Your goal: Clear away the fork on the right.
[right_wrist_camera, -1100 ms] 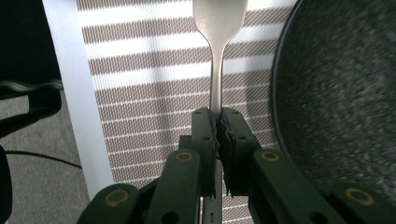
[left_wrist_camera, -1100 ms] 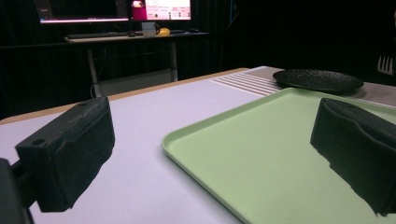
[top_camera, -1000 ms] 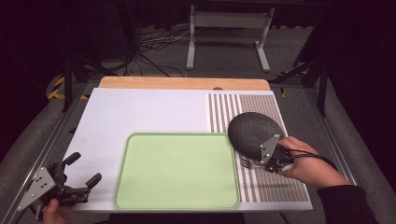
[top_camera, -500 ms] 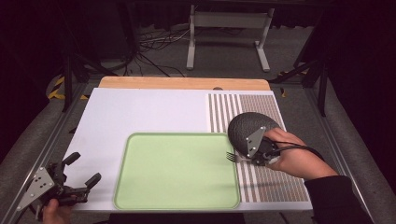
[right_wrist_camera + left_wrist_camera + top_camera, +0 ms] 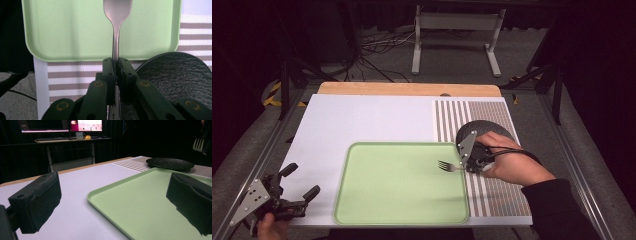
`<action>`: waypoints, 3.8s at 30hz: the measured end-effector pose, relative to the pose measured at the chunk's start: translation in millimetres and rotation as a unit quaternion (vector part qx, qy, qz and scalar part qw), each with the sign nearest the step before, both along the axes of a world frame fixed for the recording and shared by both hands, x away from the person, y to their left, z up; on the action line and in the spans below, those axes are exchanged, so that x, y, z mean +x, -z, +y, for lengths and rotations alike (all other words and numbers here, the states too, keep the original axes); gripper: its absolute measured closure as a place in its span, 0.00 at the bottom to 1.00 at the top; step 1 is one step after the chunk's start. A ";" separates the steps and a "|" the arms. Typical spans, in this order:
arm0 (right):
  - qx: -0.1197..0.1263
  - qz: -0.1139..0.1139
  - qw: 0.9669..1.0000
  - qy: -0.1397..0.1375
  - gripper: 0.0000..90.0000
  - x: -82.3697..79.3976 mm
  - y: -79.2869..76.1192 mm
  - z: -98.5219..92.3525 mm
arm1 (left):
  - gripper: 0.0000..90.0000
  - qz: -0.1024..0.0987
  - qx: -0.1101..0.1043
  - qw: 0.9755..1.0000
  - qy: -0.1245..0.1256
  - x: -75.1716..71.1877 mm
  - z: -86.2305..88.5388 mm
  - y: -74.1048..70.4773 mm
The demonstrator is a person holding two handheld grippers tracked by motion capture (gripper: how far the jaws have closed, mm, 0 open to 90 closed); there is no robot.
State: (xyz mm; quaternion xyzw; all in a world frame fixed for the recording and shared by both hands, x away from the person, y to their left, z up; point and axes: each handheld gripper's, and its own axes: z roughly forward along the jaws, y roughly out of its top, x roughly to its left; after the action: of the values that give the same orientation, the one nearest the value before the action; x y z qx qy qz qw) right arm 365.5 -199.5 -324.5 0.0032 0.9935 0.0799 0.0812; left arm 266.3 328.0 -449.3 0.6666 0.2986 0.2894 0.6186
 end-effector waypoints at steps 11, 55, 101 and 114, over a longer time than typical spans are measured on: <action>0.016 -0.001 1.000 0.013 0.94 2.9 -2.1 22.9 | 0.00 0.000 0.002 1.000 -0.001 0.0 0.1 -0.3; 0.088 0.080 0.898 0.424 0.94 5.7 20.8 61.1 | 0.00 -0.003 -0.005 1.000 -0.007 -0.4 1.7 -0.7; 0.066 0.128 0.839 0.524 0.93 16.7 74.3 69.4 | 0.00 -0.004 -0.001 1.000 -0.005 0.2 1.8 -0.9; 0.057 0.134 0.827 0.543 0.93 21.1 82.0 63.9 | 0.00 -0.004 -0.001 1.000 -0.005 0.4 1.8 -0.9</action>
State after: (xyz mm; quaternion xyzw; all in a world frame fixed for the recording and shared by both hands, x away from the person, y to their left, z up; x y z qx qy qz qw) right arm 386.6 -135.7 -406.4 0.5572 0.8264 0.0778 -0.0225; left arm 266.8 329.8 -448.5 0.6636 0.2997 0.2948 0.6188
